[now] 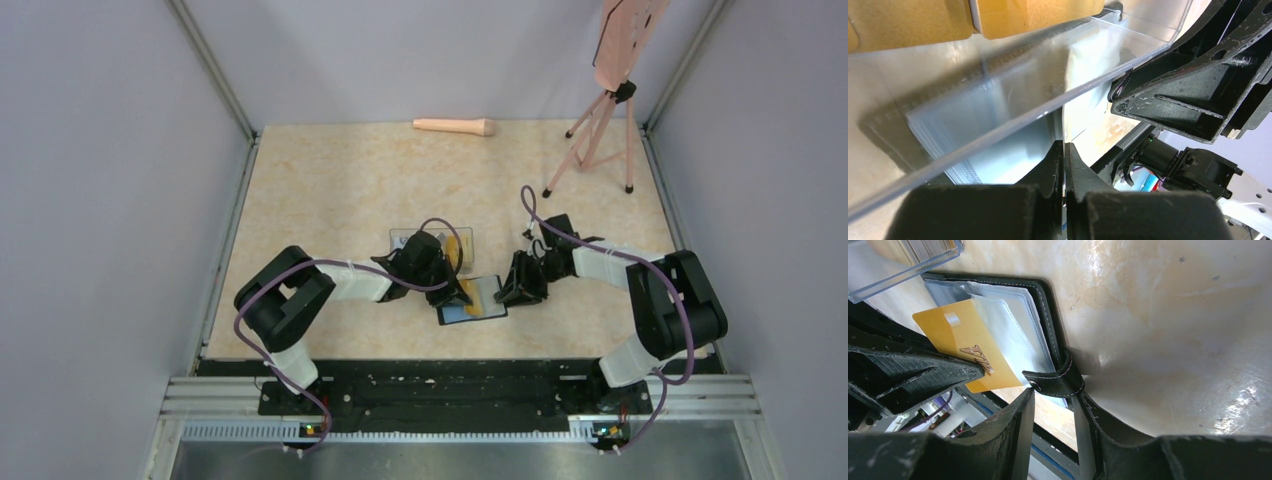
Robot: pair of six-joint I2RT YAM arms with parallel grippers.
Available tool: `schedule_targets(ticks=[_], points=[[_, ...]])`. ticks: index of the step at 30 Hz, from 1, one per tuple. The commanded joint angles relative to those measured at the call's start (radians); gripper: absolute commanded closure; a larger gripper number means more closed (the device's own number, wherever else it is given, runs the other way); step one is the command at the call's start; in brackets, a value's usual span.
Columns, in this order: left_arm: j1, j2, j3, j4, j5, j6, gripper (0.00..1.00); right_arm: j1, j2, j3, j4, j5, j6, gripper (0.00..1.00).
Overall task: Put the credit cards into the card holder
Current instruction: Insert the credit card into the card holder.
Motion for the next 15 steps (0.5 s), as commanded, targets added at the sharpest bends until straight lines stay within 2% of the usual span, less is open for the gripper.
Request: schedule_targets(ticks=[1, 5, 10, 15], points=[[-0.003, -0.008, -0.009, 0.038, -0.031, 0.005, 1.00, -0.002, 0.013, -0.037, 0.026, 0.046, -0.012, 0.65], [-0.002, -0.027, -0.030, 0.025, -0.062, 0.004, 1.00, -0.002, 0.012, -0.037, 0.028, 0.044, -0.012, 0.65], [-0.001, -0.054, 0.021, -0.111, -0.118, 0.082, 1.00, -0.002, 0.012, -0.039, 0.029, 0.040, -0.010, 0.65], [-0.003, -0.050, 0.046, -0.160, -0.135, 0.116, 1.00, -0.003, 0.015, -0.039, 0.031, 0.037, -0.010, 0.65]])
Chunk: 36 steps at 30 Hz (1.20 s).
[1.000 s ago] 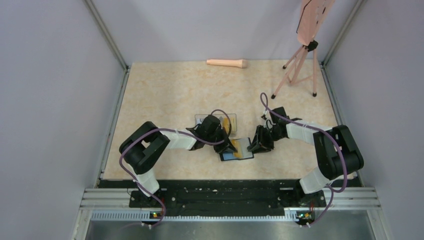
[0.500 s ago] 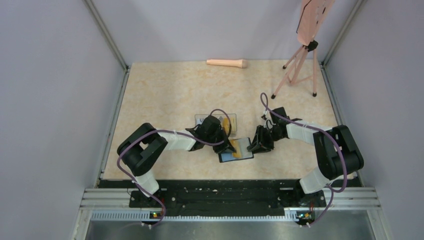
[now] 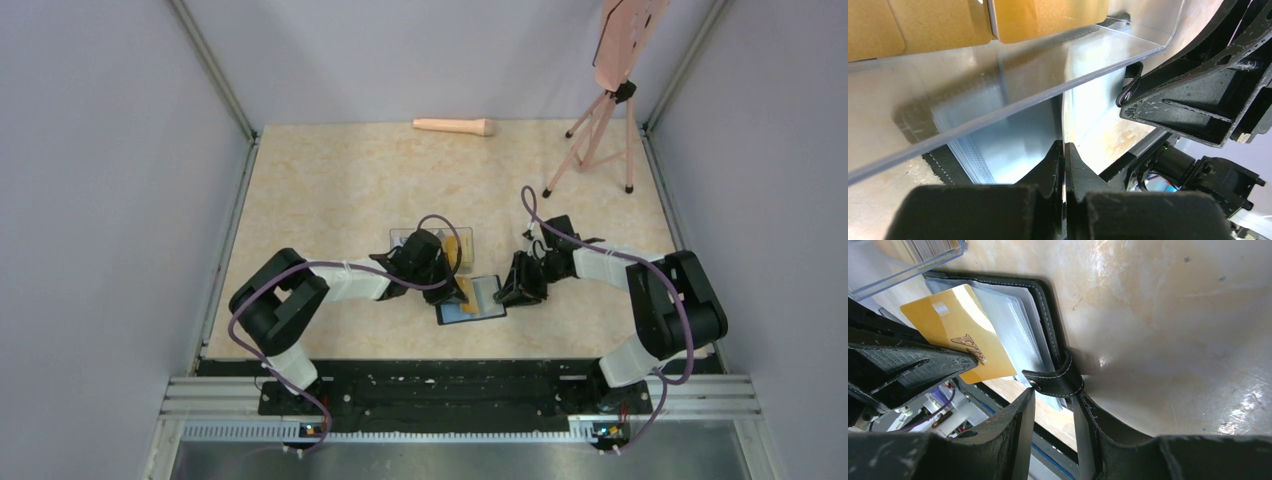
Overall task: Put the credit cards into the card holder
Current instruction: Insert the credit card into the card holder.
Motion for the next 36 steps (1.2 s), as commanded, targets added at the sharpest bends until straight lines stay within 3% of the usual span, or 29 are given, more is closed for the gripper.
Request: schedule_targets(ticks=[1, 4, 11, 20, 36], points=[[-0.002, -0.015, 0.043, -0.114, -0.074, 0.077, 1.00, 0.002, 0.016, -0.028, 0.011, 0.052, -0.014, 0.65], [-0.002, 0.004, 0.052, -0.091, -0.038, 0.091, 1.00, 0.002, 0.019, -0.029, 0.014, 0.049, -0.014, 0.65], [-0.004, 0.043, -0.011, 0.141, 0.077, -0.019, 1.00, 0.002, 0.023, -0.032, 0.018, 0.044, -0.014, 0.66], [-0.004, 0.042, -0.083, 0.277, 0.111, -0.110, 1.00, 0.001, 0.029, -0.034, 0.023, 0.040, -0.014, 0.66], [-0.007, 0.030, -0.111, 0.259, 0.127, -0.186, 1.00, 0.002, 0.026, -0.040, 0.027, 0.037, -0.012, 0.66]])
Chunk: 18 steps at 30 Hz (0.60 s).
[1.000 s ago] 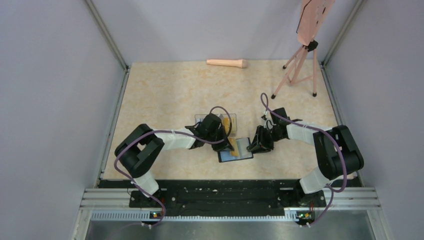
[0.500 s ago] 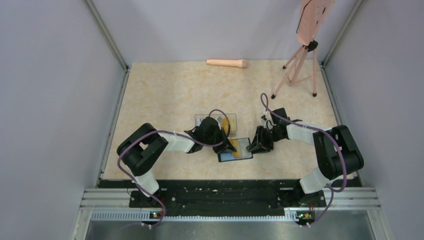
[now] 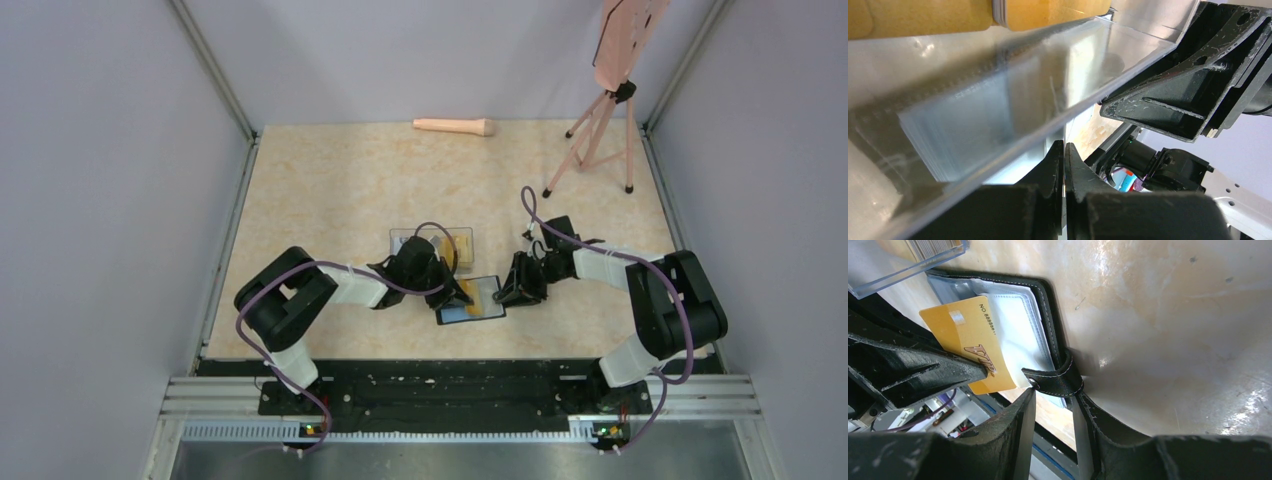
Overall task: Put the credit cards into the card holder
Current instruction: Insert the credit card into the card holder.
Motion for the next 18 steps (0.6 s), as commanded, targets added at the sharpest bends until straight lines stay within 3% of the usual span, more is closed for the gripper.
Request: schedule_targets(ticks=[1, 18], points=[[-0.011, -0.010, -0.014, -0.004, 0.017, -0.023, 1.00, 0.002, 0.025, -0.032, 0.013, 0.050, -0.013, 0.66], [-0.017, -0.096, -0.005, -0.173, -0.119, 0.004, 1.00, 0.002, 0.032, -0.037, 0.027, 0.044, -0.010, 0.66]])
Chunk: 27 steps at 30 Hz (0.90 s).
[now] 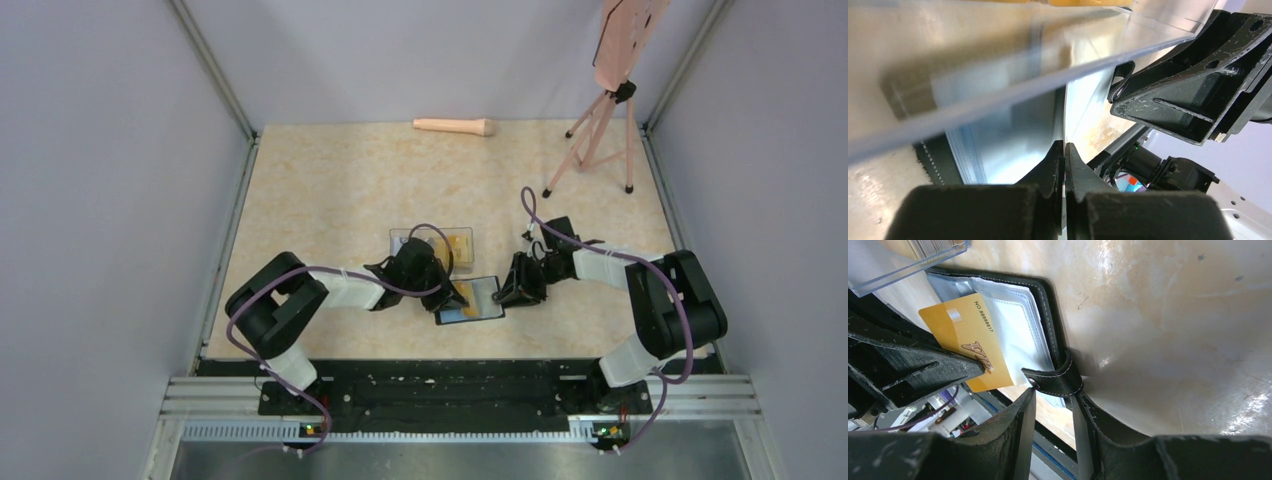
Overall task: Put the credit cards into the card holder
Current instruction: Insert the credit card into the card holder.
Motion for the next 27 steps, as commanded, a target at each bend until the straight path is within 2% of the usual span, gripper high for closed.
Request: schedule_targets(ticks=[1, 11, 15, 22, 27], points=[[-0.010, -0.061, 0.002, -0.097, -0.074, 0.031, 1.00, 0.002, 0.030, -0.033, 0.018, 0.054, -0.013, 0.66], [-0.039, 0.060, 0.073, 0.053, 0.071, 0.074, 1.00, 0.003, 0.032, -0.041, 0.027, 0.047, -0.013, 0.66], [-0.045, 0.050, 0.060, 0.094, 0.071, 0.068, 1.00, 0.003, 0.029, -0.043, 0.026, 0.045, -0.013, 0.66], [-0.044, 0.037, 0.041, 0.065, 0.047, 0.048, 1.00, 0.003, 0.031, -0.040, 0.026, 0.044, -0.014, 0.67], [-0.046, 0.025, 0.086, -0.079, 0.009, 0.089, 0.74, 0.003, 0.032, -0.040, 0.027, 0.043, -0.015, 0.67]])
